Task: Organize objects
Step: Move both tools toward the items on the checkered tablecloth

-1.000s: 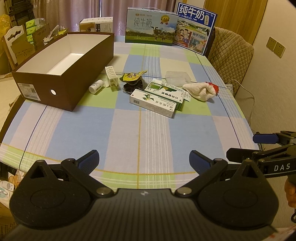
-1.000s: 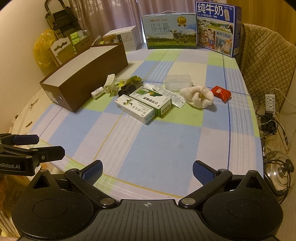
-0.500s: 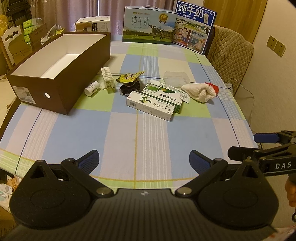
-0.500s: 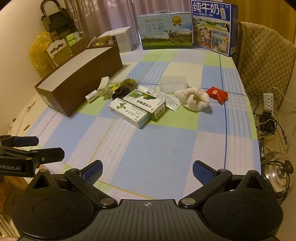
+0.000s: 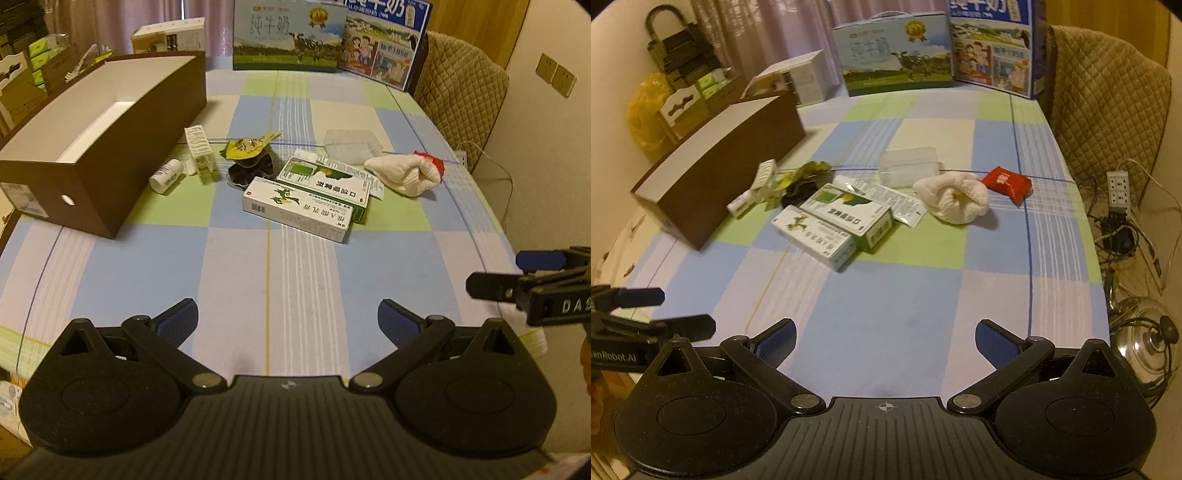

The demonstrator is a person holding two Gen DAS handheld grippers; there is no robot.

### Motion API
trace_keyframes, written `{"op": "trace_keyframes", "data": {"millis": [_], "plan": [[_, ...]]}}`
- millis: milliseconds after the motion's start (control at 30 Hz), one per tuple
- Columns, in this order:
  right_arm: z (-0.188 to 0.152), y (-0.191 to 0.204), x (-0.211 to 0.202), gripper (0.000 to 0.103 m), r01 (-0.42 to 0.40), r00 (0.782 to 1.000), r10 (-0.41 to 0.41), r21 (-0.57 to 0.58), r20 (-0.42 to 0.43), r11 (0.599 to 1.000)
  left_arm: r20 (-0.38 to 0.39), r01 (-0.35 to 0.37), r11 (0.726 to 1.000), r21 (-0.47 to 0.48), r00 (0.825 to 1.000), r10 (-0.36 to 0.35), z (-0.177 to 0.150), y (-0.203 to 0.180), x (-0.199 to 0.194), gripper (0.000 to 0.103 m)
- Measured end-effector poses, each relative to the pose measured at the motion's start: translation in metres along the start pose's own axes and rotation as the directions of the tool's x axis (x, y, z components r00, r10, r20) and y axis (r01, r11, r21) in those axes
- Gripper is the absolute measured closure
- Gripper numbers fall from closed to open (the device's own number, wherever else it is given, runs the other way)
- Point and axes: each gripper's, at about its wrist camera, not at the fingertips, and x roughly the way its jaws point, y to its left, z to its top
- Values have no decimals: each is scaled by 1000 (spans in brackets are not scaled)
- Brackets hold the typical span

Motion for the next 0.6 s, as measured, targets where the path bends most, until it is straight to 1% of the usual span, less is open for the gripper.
{"op": "trace_keyframes", "data": {"millis": [333, 600], "plan": [[19, -26, 29, 2, 38, 999, -37, 67, -16, 997, -9, 19, 999, 42, 1000, -18, 23, -3, 59, 1], [38, -48, 42, 2, 90, 996, -89, 129, -15, 987, -7, 38, 996, 84, 999, -38, 50, -16, 108, 1]]}}
